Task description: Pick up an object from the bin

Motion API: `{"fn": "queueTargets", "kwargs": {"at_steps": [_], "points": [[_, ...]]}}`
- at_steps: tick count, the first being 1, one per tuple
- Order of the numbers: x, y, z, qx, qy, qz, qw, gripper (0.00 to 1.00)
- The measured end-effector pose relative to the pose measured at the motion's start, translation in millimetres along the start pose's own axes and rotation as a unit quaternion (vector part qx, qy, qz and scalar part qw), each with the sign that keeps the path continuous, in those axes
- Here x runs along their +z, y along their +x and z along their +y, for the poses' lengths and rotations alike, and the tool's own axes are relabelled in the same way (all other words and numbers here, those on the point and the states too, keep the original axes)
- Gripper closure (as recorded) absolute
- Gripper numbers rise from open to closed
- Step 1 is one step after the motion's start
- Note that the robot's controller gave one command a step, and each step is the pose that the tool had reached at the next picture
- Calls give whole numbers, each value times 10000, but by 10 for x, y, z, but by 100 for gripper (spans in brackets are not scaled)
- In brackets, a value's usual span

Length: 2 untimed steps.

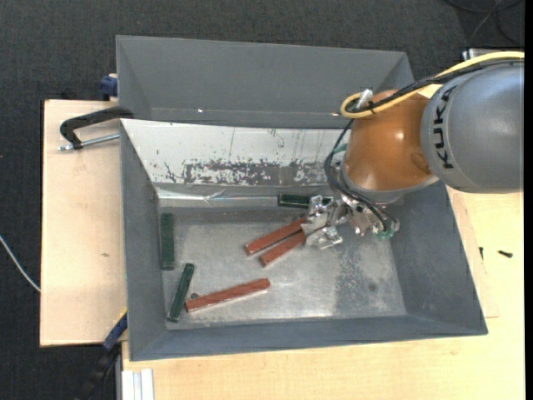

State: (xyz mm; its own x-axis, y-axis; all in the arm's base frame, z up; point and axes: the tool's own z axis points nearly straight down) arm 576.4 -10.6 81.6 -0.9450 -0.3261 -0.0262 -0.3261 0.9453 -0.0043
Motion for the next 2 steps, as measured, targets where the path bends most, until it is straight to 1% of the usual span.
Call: {"fn": "queueTargets", "kwargs": {"at_steps": [1, 2], "points": [[38, 75, -3, -8, -20, 141, 9999, 0], [36, 67, -1, -4, -22, 128, 9999, 0]]}}
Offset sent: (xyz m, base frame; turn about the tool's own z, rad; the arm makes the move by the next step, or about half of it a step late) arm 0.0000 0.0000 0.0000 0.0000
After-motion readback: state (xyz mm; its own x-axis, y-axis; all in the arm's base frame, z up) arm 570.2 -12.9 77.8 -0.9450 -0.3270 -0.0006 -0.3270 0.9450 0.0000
